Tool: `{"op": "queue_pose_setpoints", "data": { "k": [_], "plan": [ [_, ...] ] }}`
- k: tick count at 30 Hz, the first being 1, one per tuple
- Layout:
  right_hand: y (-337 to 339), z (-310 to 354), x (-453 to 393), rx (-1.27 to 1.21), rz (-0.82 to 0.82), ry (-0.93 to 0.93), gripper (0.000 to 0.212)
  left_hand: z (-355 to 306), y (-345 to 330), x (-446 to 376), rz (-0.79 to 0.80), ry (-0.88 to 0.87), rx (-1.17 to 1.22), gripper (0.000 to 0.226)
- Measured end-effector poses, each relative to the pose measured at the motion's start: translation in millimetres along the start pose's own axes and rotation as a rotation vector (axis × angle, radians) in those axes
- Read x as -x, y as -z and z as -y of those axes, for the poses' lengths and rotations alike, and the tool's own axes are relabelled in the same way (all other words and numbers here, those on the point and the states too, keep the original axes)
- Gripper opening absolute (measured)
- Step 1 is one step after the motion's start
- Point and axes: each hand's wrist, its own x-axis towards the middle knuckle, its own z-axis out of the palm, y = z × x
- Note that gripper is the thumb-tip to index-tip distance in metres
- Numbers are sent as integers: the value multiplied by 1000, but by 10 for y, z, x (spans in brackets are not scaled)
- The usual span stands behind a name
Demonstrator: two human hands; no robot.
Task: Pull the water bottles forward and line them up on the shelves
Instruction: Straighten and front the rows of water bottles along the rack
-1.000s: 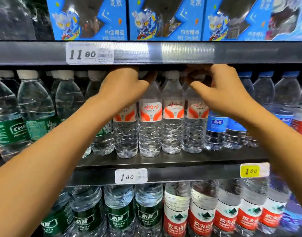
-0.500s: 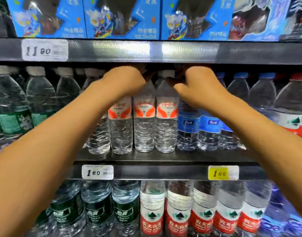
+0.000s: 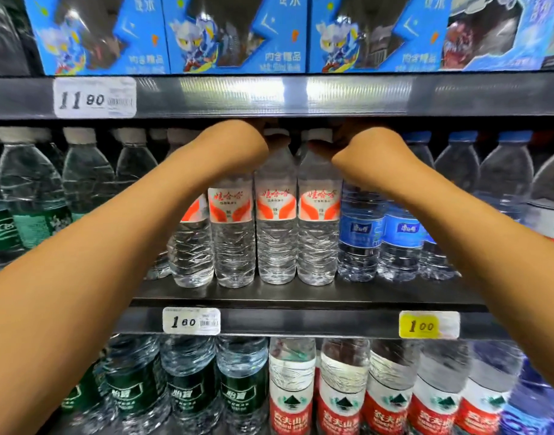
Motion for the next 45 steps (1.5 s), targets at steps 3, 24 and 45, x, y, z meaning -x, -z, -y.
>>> {"op": "queue_pose_setpoints", "data": {
  "k": [3,24,45],
  "plan": [
    [27,-5,17,33,1,-6,55,23,9,33,-32,29,10,33],
    [39,12,102,-150,-102,17,47,-6,13,73,-47,-92,29,33],
    [-94,55,652,-286,-437,150,37,271,-207,816,-594,-29,10,31]
  ]
}}
